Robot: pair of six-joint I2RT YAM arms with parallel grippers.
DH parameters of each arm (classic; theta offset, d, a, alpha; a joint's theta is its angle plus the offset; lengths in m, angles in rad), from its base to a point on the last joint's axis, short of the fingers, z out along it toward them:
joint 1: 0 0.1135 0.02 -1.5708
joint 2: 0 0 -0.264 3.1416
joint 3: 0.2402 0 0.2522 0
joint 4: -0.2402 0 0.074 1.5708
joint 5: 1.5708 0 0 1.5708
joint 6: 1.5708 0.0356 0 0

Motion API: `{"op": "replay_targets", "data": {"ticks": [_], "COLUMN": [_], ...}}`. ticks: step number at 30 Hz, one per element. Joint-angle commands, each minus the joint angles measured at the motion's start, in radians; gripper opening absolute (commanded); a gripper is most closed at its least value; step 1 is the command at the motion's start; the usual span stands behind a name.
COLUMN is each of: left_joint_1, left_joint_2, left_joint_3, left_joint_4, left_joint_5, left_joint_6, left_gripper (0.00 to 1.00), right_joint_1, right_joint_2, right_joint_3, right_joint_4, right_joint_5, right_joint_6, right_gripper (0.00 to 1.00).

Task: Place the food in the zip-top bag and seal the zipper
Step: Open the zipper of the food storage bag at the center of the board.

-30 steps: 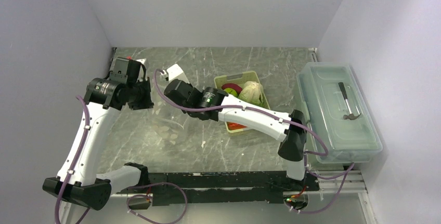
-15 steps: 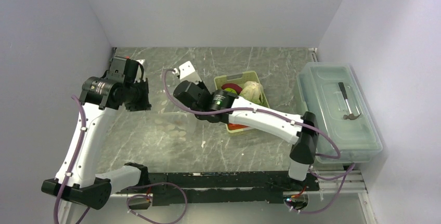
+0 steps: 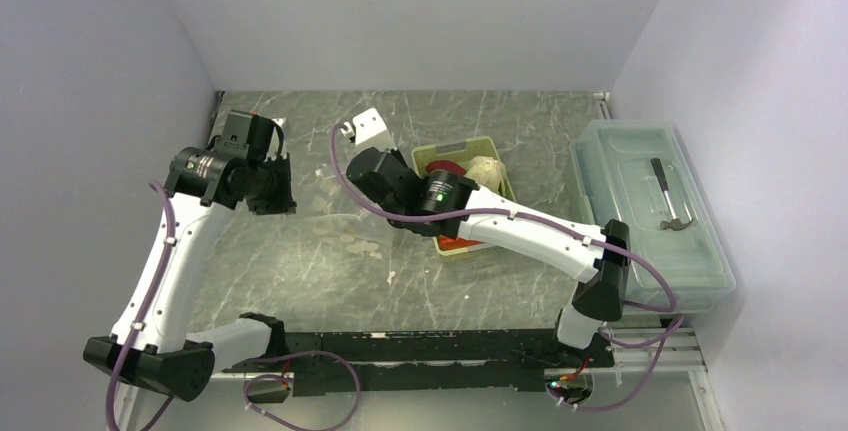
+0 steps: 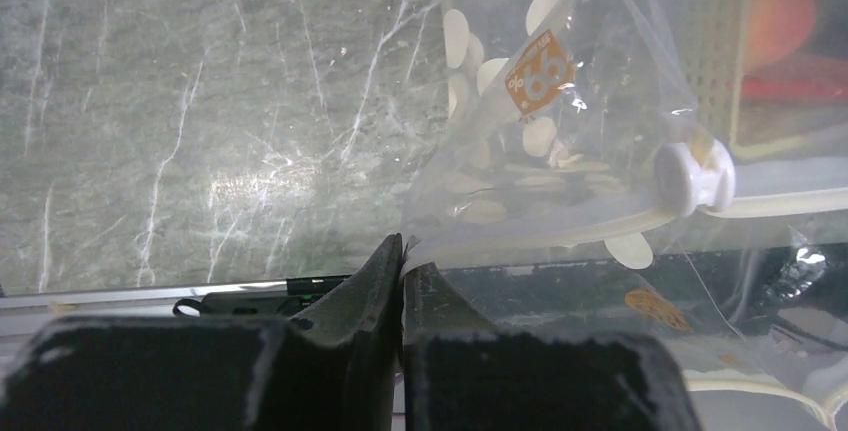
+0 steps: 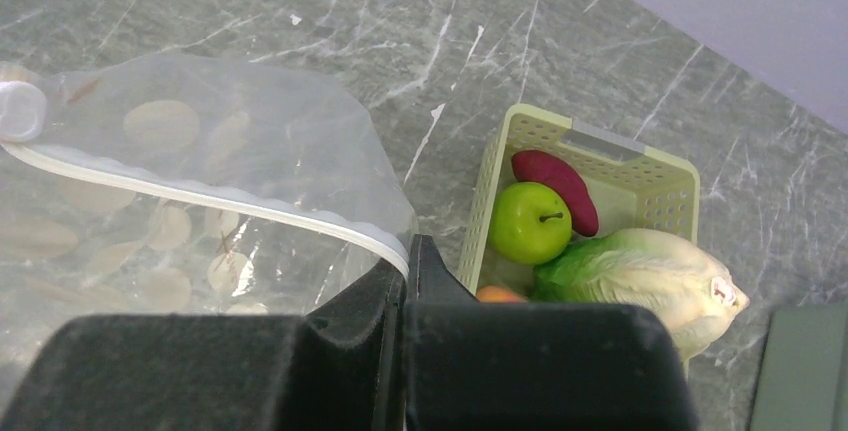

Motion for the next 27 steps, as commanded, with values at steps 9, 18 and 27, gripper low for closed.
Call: {"op": "replay_targets", "data": {"ticks": [9, 18, 27], "left_joint_1": [0.008, 0.008, 0.008], "left_joint_2": [0.015, 0.002, -0.011], "left_joint_3": [-0.04, -0.092, -0.156], "left_joint_4": [0.049, 0.098, 0.144], "left_joint_5": [0.065, 0.106, 0.107], "left_joint_6": [0.004, -0.022, -0.073], "left_gripper": [0.24, 0.37, 0.4], "right_joint_1": [0.001, 0.001, 0.0], "right_joint_2": [0.014, 0.06, 0.09], "right_joint_3": [0.01, 0.056, 0.089], "right_joint_4": [-0.008, -0.029, -0.043], "right_joint_5": [-0.029, -0.066, -0.082], "right_joint_6": [0.019, 0.036, 0.05], "right_gripper": [0.0, 0.0, 0.0]}}
